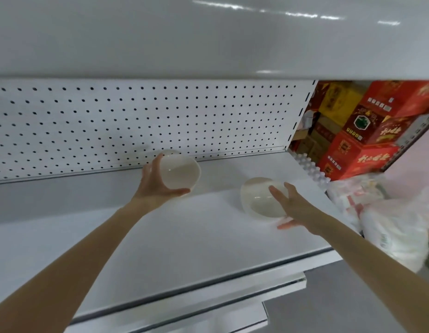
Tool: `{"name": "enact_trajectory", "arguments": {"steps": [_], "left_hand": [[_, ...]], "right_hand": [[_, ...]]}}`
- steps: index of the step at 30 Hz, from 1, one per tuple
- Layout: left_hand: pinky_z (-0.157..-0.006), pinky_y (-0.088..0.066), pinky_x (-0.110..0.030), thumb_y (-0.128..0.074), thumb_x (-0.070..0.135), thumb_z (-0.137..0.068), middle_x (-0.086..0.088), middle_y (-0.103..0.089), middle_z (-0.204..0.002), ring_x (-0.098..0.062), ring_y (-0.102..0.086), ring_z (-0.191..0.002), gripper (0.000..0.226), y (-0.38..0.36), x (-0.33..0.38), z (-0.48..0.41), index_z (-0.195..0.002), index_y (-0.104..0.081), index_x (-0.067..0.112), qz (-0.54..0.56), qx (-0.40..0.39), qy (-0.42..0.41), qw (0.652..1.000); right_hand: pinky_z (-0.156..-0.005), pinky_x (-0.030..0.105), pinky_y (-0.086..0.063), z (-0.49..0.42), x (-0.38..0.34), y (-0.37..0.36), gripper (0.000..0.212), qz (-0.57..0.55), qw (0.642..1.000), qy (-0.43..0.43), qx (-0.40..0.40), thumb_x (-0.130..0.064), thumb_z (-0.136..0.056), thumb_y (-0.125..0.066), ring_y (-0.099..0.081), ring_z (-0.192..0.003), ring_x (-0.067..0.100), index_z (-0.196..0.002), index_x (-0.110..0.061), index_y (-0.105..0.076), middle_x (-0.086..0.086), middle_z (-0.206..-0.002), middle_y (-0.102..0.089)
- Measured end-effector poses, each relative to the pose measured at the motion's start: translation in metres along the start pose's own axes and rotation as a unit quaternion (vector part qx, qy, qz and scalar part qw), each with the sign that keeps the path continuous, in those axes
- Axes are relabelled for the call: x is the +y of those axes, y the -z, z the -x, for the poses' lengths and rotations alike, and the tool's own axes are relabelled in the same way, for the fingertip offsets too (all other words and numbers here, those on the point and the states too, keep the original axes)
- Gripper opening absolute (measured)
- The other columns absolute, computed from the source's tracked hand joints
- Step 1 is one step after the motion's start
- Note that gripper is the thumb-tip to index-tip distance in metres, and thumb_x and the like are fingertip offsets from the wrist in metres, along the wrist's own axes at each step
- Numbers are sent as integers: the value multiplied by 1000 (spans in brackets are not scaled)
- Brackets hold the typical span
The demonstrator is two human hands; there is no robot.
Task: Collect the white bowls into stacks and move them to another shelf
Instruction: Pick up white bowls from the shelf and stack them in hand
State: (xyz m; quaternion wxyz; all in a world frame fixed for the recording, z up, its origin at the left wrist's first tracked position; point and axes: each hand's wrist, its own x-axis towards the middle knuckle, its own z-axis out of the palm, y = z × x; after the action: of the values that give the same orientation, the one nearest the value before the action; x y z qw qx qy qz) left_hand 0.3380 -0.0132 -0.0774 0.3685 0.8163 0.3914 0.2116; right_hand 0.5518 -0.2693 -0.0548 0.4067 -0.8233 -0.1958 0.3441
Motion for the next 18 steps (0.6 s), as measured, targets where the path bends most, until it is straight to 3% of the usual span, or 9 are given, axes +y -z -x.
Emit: {"name": "enact_trajectory", "arguments": {"steps": [4, 9, 14, 18], "left_hand": [[-103, -37, -39, -90, 31, -61, -9, -26, -147, -29, -36, -131, 116, 8, 0, 21, -149, -14, 33, 14, 27, 53, 998], [-103, -37, -43, -88, 31, -65, -12, -27, -144, -33, -37, -130, 111, 37, -21, 51, -148, -14, 33, -5, 58, 83, 995], [-105, -36, -42, -90, 33, -60, -18, -33, -141, -33, -41, -126, 124, 70, -48, 89, -153, -10, 20, -15, 114, 114, 987], [-107, -34, -45, -90, 32, -59, -18, -29, -145, -35, -37, -130, 124, 97, -66, 119, -153, -10, 21, 0, 159, 148, 976]], "right_hand": [[-56, 32, -59, -2, 1, 4, 66, 27, 999, 11, -16, -59, -93, -41, -69, -77, 28, -147, -28, -19, 6, -123, -44], [-44, 24, -49, -8, 1, -10, 56, 50, 996, 68, -34, -51, -94, -47, -64, -56, 23, -137, -26, -24, 11, -110, -54], [-47, 28, -51, -6, -16, -54, 41, 31, 987, 136, -75, -42, -94, -56, -61, -50, 20, -125, -24, -36, 10, -100, -59], [-47, 27, -51, 0, -40, -107, 42, 14, 979, 161, -123, -38, -92, -61, -65, -57, 23, -125, -26, -38, 10, -105, -59]]}}
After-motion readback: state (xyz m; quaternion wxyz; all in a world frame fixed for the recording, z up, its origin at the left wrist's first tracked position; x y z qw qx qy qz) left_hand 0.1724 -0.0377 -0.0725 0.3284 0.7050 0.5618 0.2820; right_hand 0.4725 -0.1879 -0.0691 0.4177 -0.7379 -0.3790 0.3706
